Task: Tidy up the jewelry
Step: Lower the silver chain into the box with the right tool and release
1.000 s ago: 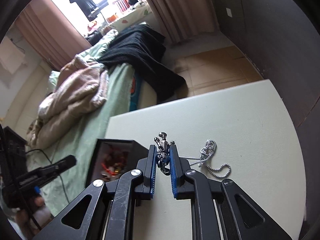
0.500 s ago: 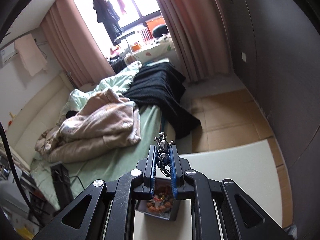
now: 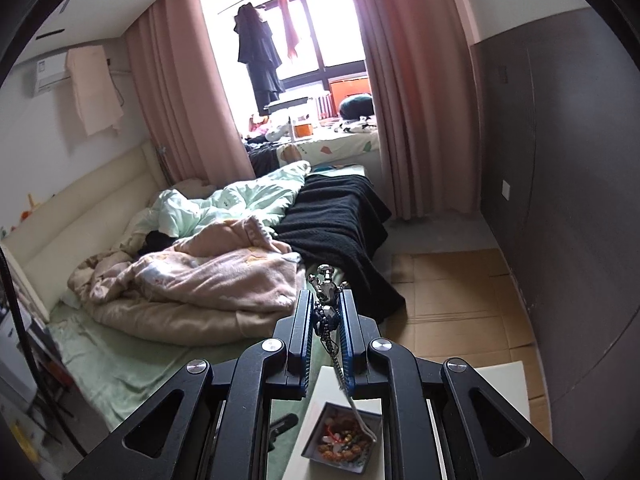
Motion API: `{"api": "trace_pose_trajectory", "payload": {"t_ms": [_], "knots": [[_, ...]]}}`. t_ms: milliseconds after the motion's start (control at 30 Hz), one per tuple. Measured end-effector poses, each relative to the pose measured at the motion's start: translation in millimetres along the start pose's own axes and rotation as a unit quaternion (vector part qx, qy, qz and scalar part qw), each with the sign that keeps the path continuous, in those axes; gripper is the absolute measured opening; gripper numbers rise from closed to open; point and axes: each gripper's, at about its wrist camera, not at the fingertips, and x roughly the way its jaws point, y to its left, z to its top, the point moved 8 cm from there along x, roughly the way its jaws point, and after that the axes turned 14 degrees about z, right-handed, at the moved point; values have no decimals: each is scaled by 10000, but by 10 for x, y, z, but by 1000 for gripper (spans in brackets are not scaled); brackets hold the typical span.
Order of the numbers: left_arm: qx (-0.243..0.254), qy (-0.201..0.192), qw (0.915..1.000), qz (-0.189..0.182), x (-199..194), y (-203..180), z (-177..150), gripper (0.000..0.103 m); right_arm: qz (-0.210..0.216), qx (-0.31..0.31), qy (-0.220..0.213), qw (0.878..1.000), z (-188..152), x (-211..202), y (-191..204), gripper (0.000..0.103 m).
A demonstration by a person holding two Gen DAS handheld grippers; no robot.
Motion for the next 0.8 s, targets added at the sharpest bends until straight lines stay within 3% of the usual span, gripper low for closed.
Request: {"api": "trace_pose_trajectory", "payload": {"t_ms": [367,800], "knots": [[-107,-4,9999,-42,-33,74,37,85,-167,334,179,9991,-230,329,-331,14],[-122,69,9999,-39,52,37,33,85,-162,305,277,9990,-302,460,-357,14]]}}
